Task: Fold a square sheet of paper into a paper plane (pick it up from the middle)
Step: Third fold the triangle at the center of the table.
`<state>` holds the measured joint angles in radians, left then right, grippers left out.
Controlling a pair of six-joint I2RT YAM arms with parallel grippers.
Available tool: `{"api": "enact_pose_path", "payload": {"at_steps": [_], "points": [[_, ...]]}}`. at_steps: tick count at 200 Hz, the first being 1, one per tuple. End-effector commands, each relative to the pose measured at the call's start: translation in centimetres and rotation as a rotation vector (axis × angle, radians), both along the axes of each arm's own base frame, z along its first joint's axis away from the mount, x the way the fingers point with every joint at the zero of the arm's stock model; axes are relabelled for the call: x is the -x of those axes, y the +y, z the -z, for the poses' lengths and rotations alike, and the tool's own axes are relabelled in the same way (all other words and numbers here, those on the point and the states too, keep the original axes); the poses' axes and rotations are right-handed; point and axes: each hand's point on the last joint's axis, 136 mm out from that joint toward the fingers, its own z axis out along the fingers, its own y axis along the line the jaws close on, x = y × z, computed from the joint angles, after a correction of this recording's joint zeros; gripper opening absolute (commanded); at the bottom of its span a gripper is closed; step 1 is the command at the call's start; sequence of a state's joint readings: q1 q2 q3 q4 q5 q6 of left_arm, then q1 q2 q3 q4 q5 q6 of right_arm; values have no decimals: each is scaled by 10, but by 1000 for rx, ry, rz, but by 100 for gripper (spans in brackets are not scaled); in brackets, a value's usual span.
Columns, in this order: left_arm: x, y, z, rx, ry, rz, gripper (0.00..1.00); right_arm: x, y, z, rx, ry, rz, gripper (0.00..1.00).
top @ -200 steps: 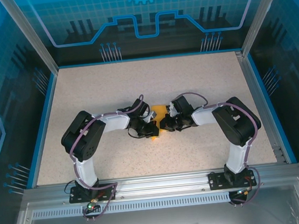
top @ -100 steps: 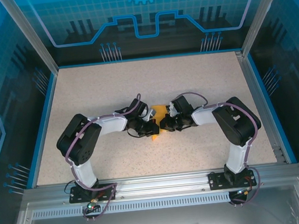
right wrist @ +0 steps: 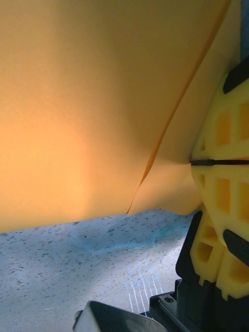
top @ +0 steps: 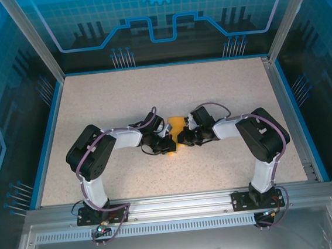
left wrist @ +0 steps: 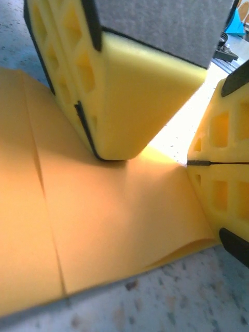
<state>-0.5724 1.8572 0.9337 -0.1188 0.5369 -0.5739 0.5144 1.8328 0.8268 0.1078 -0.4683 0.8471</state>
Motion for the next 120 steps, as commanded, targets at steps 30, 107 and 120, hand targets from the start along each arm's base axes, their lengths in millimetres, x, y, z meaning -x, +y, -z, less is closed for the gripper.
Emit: {"api": "enact_pose_path", "payload": {"at_steps": [30,107,120], "points": [[24,21,7,-76,64,2,8,8,-20,22,108,59,22,9],[39,39,13,-136,105,-32,8,9,-21,23,110,63,21,9],[39,42,11,-138,101,-43,7,8,-21,22,107,61,18,9]]}}
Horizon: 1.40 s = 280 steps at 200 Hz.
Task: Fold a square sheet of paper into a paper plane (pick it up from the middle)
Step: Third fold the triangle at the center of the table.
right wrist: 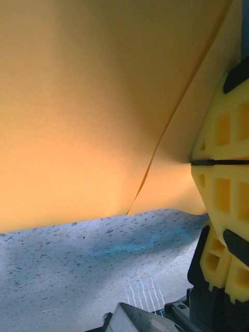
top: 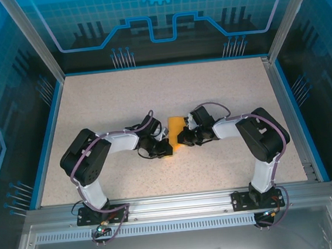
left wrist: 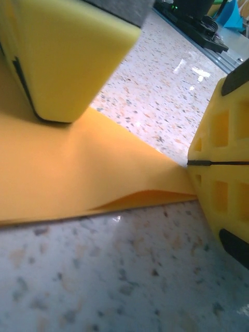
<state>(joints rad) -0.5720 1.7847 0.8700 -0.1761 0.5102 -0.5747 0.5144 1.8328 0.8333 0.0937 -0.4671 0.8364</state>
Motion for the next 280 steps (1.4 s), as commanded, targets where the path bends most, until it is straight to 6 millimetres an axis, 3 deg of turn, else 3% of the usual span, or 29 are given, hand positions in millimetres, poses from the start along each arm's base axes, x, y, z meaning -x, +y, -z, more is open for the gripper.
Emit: {"api": "enact_pose_path", "payload": {"at_steps": [1,67,92,128,157,198,239,280], "points": [[20,25,10,-91,72,-32,7,8,-20,22,101,63,25,9],[-9,-3,-46,109,-78,-63,11,7,-21,20,100,57,32,9],[-23,-14,-46,136,-76,-74,14,9,-21,22,100,64,33,9],[-34,-21,-23,108,-35,-87,14,9,-19,22,91,66,32,9],[-26,-9,0,20,19,-97,15,9,-19,21,93,65,32,9],[6,16,18,-84,87,-68,13,8,-20,21,98,65,31,9],[26,31,14,-119,93,-50,12,8,-21,23,101,72,37,9],[12,19,-19,-37,0,-48,13,7,-20,20,95,69,43,10]]}}
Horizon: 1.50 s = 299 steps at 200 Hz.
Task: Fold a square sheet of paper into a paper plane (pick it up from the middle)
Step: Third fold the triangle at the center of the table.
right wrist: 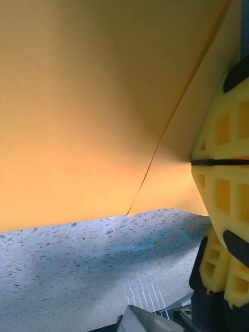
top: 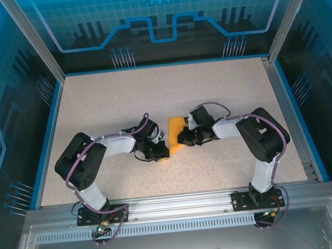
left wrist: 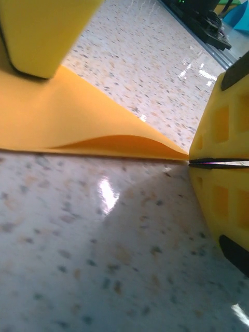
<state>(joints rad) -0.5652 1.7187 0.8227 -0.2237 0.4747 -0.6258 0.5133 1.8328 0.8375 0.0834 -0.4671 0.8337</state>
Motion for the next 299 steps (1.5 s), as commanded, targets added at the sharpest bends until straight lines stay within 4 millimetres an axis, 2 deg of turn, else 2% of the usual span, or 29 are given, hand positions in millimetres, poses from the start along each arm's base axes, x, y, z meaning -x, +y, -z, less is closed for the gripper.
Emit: {"api": "enact_pose_path", "payload": {"at_steps": [1,30,48,96,133,165,187,207,229,256,299], "points": [[0,2,-19,9,-42,13,13,7,-19,20,92,65,43,10],[-25,-15,-44,85,-129,-13,12,7,-18,19,87,63,45,10],[-38,-26,-47,108,-141,-24,12,6,-18,17,84,61,47,10],[-51,-38,-20,104,-95,-39,11,2,-14,10,62,46,45,10],[-42,-24,7,11,-48,-47,9,-8,-11,-10,29,-3,50,12],[-35,-15,15,-24,-50,-46,11,-12,-8,-21,13,-22,36,12],[-33,-10,21,-56,-45,-41,10,-15,-4,-38,-21,-69,27,13],[-32,-9,24,-62,-39,-40,10,-11,-3,-44,-30,-85,18,13],[-32,-10,25,-64,-39,-38,8,-2,2,-38,-39,-71,1,10],[-31,-9,27,-70,-36,-39,6,6,8,-21,-37,-40,0,8],[-29,-7,31,-82,-27,-39,3,10,3,6,-10,-15,18,8]]}}
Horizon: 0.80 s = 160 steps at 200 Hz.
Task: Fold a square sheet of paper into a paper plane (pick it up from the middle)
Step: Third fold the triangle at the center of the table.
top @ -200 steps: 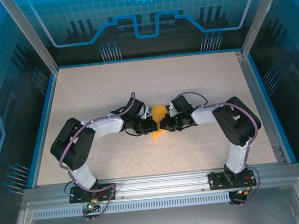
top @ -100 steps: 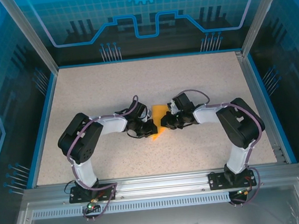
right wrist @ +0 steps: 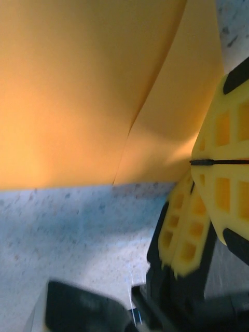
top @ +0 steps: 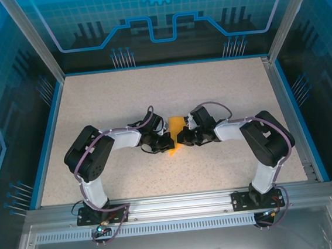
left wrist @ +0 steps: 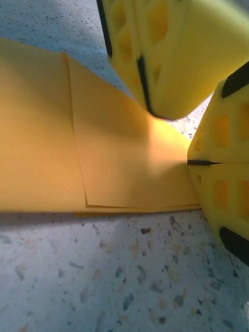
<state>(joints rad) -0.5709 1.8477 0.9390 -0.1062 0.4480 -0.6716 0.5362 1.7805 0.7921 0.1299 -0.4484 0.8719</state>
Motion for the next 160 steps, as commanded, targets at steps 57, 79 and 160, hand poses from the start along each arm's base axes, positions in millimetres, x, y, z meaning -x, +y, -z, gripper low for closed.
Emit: {"api": "enact_pose_path", "payload": {"at_steps": [57,79,160], "points": [[23,29,40,-167,60,1,0,-11,-32,30,31,6,80,9],[26,34,45,-184,67,3,0,-22,-41,24,29,-18,101,9],[28,33,46,-176,70,13,0,-51,-80,22,4,-71,208,11]]}}
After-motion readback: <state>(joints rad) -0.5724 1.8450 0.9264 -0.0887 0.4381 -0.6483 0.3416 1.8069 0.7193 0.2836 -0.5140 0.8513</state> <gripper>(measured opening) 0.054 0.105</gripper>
